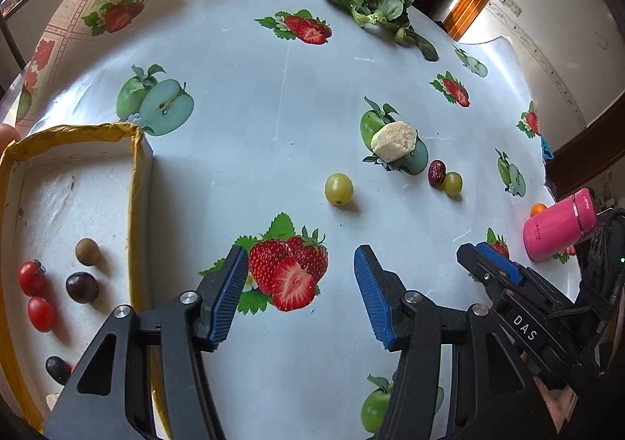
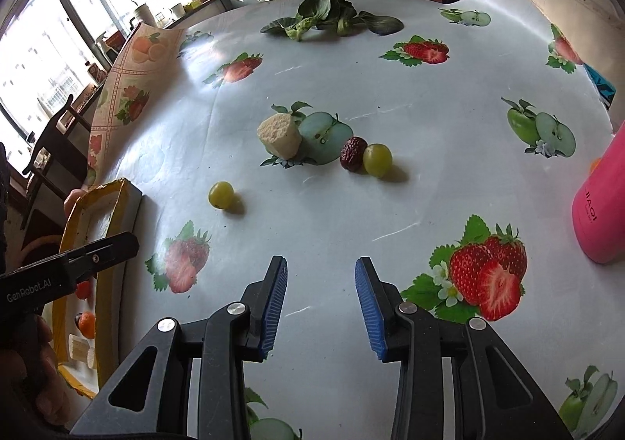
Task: Organize fruits
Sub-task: 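Withdraw both grippers from the tray toward the green grapes, then grasp a green grape with the left gripper while the right gripper grasps another grape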
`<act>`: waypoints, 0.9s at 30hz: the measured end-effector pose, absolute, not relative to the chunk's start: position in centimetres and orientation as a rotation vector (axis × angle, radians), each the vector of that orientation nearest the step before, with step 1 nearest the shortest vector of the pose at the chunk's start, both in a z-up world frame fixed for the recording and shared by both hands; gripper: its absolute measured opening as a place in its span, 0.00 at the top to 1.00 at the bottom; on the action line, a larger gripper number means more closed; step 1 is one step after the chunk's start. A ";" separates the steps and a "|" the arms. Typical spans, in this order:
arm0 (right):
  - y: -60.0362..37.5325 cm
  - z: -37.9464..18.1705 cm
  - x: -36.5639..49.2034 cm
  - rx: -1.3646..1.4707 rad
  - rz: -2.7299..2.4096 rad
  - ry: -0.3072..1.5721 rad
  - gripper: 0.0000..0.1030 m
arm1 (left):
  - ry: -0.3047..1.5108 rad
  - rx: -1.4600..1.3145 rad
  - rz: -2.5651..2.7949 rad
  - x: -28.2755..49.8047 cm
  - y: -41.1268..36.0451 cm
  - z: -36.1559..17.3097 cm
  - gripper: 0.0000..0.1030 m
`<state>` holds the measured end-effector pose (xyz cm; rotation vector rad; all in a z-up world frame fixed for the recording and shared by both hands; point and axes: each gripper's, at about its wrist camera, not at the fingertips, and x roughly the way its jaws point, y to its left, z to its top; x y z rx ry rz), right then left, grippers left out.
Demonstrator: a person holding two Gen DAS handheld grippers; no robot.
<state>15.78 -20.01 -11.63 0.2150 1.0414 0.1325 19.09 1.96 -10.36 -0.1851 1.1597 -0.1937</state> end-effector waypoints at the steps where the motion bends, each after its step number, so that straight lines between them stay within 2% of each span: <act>1: -20.5 -11.8 16.3 0.221 0.125 1.036 0.65 | 1.162 -0.188 -0.197 19.6 1.6 -10.7 0.47; 13: -22.6 -14.0 22.0 0.273 0.101 1.044 0.65 | 1.187 -0.209 -0.222 23.6 -1.4 -14.2 0.47; 15: -22.6 -14.4 22.7 0.276 0.101 1.043 0.68 | 1.189 -0.201 -0.232 23.9 -1.7 -14.5 0.47; 18: -22.6 -14.4 23.5 0.264 0.098 1.035 0.71 | 1.165 -0.181 -0.241 24.2 -2.2 -14.5 0.56; 19: -22.6 -14.4 23.6 0.261 0.097 1.032 0.71 | 1.162 -0.181 -0.243 24.3 -2.2 -14.5 0.64; 20: -22.6 -14.4 23.8 0.255 0.094 1.032 0.74 | 1.164 -0.182 -0.246 24.5 -2.2 -14.5 0.77; 21: -22.6 -14.4 23.9 0.248 0.092 1.033 0.78 | 1.166 -0.181 -0.244 24.5 -2.1 -14.5 0.80; 27: -22.8 -13.8 22.2 0.269 0.093 1.023 0.78 | 1.172 -0.203 -0.255 23.5 -1.2 -14.4 0.80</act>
